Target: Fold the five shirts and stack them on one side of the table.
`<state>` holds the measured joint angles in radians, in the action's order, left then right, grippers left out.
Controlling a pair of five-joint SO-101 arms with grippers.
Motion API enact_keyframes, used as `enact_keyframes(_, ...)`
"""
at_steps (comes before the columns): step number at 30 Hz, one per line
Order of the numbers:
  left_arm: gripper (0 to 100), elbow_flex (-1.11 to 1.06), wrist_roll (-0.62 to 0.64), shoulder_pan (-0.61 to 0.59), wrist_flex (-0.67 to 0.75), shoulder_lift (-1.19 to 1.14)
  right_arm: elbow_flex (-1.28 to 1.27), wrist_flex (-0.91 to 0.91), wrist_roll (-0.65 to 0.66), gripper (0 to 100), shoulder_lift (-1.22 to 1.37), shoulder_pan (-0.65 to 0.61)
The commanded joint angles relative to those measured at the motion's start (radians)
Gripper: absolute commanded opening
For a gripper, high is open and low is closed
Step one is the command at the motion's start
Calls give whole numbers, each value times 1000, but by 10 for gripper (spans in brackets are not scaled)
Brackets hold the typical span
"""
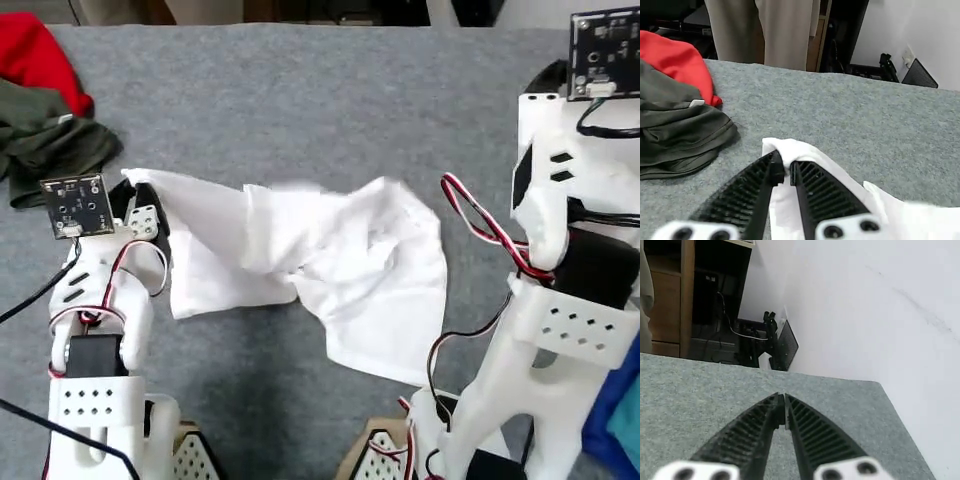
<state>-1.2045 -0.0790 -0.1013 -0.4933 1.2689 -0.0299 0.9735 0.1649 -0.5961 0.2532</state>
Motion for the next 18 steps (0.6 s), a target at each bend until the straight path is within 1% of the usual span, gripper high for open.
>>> enact_keyframes(1, 20, 5, -3, 43, 15, 8, 1, 35, -2, 5, -27, -22)
enact_keyframes(3, 20, 6, -3, 61, 15, 8, 2, 87, 0, 5, -27, -74)
enact_keyframes(5, 20, 5, -3, 72, 15, 8, 2, 173, -3, 5, -21, -166)
enact_keyframes(9, 20, -3, -3, 74, 12, 8, -27, 367, -17, 19, 13, -447)
enact_keyframes(12, 20, 2, -3, 71, -23, 8, -35, 476, -121, 88, 94, -611)
enact_keyframes(15, 20, 5, -3, 72, -92, 12, -13, 496, -207, 166, 196, -690)
enact_keyframes(18, 20, 5, 0, 69, -143, 15, 74, 497, -227, 189, 337, -722)
